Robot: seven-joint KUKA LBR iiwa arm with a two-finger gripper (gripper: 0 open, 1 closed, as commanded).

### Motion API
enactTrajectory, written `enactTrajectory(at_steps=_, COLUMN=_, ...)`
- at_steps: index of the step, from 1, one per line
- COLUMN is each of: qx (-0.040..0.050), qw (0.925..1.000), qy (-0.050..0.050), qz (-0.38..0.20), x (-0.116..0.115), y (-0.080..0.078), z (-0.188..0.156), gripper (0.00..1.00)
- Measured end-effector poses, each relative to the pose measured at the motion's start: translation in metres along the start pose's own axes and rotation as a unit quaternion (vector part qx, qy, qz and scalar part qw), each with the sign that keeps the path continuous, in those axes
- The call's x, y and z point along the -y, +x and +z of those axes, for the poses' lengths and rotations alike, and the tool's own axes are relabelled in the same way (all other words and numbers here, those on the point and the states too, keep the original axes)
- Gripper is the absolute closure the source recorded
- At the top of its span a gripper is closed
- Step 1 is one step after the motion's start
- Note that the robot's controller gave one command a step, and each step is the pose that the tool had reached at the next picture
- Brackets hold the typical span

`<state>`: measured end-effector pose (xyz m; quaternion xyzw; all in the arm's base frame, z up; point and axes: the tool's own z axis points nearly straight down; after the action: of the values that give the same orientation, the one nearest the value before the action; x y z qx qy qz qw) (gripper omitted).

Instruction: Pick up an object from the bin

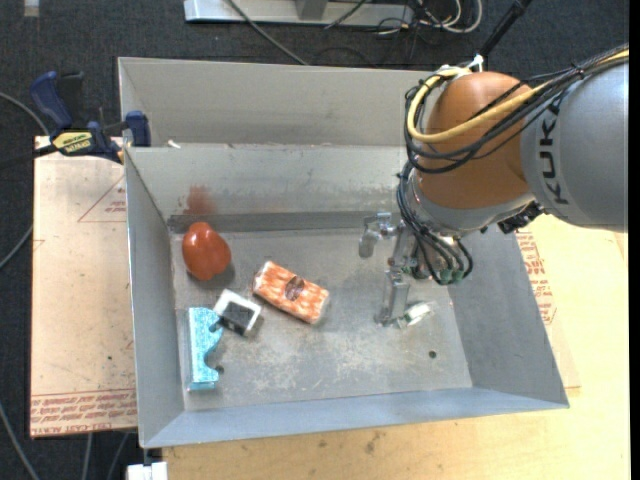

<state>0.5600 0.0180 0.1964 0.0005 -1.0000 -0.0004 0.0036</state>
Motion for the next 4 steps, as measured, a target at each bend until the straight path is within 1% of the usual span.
enactTrajectory(at_steps=1, qx=0.004, qw=1.0, qy=0.0, qz=0.0, x=0.0, y=-0.001, z=-0.005, gripper=0.0)
enactTrajectory(at_steps=2, qx=0.0104, qw=0.9996, qy=0.0, qz=-0.026, x=-0.02, y=-0.045, z=0.041, gripper=0.0)
enactTrajectory(at_steps=3, qx=0.0033, qw=0.9988, qy=0.0, qz=-0.049, x=-0.028, y=-0.063, z=0.084, gripper=0.0)
enactTrajectory(at_steps=4, qx=0.0039, qw=0.9991, qy=0.0, qz=-0.042, x=-0.06, y=-0.038, z=0.084, gripper=0.0)
